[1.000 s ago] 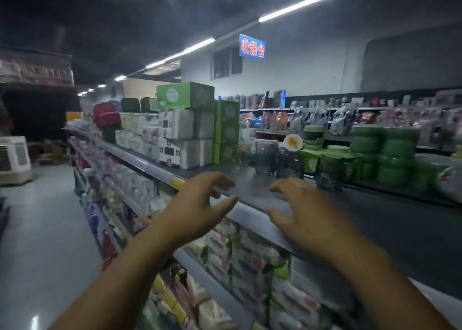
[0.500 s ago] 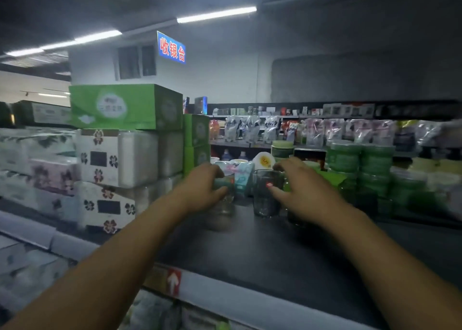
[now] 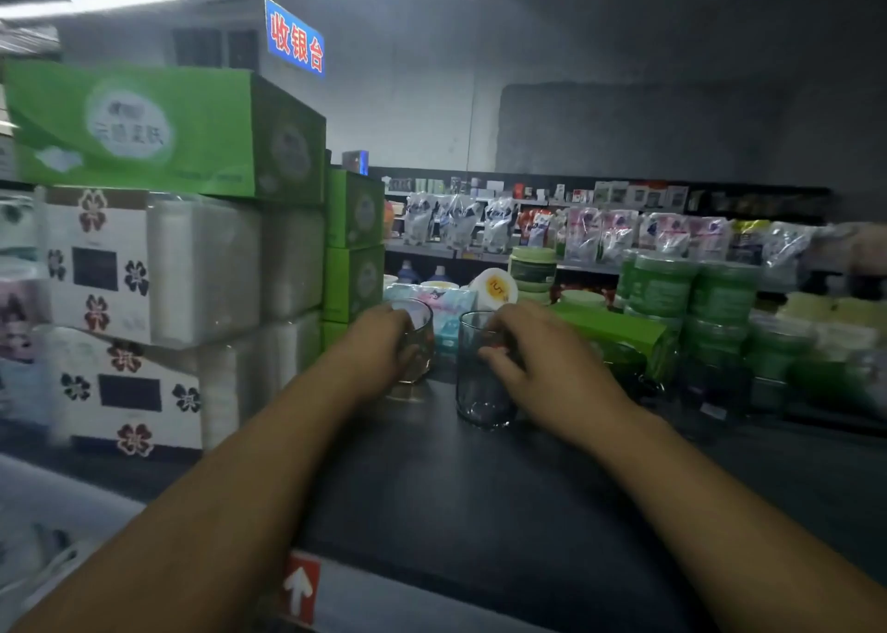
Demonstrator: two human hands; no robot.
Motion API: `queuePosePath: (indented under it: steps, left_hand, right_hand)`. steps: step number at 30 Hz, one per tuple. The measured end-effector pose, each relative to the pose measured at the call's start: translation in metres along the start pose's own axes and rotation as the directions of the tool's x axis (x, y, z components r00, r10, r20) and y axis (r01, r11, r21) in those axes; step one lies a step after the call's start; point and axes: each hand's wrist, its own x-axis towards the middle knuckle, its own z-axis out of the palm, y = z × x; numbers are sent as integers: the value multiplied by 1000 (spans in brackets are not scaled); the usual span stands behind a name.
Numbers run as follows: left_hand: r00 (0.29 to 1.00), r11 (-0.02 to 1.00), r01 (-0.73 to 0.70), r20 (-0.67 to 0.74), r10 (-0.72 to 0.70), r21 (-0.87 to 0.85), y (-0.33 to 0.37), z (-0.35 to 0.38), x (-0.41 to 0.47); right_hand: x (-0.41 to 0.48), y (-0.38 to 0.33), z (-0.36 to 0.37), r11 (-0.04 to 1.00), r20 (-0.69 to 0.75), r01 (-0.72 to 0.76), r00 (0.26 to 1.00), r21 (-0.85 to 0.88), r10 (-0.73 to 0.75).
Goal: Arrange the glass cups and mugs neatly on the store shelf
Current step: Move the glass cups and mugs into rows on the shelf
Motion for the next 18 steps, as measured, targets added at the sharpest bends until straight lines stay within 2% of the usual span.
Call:
queuePosePath:
  steps: [6,10,12,15,18]
  left_hand:
    - [998,1000,-14,-61,13,-9,-1,-11,-11]
    - [993,995,77,-97,-71,65,4,-17,-18]
    - [993,989,89,-93,-78,117,4,-18,-19]
    - [996,988,54,-81,-42,141,0,-17,-18]
    - [999,999,24,-45,-22,29,-8,-13,-16]
  right_hand:
    - [-14,-28,-13,994,-54,91,994,-64,-94]
    - [-21,-27,-20,980,-82,178,982,85,-171]
    - [-19,-20,-24,971,-142,174,978,164,-151]
    - [-13,-5,-34,969,-172,-10,984,247,54]
    - [-13,9,-39,924,48,-280,960,262,277]
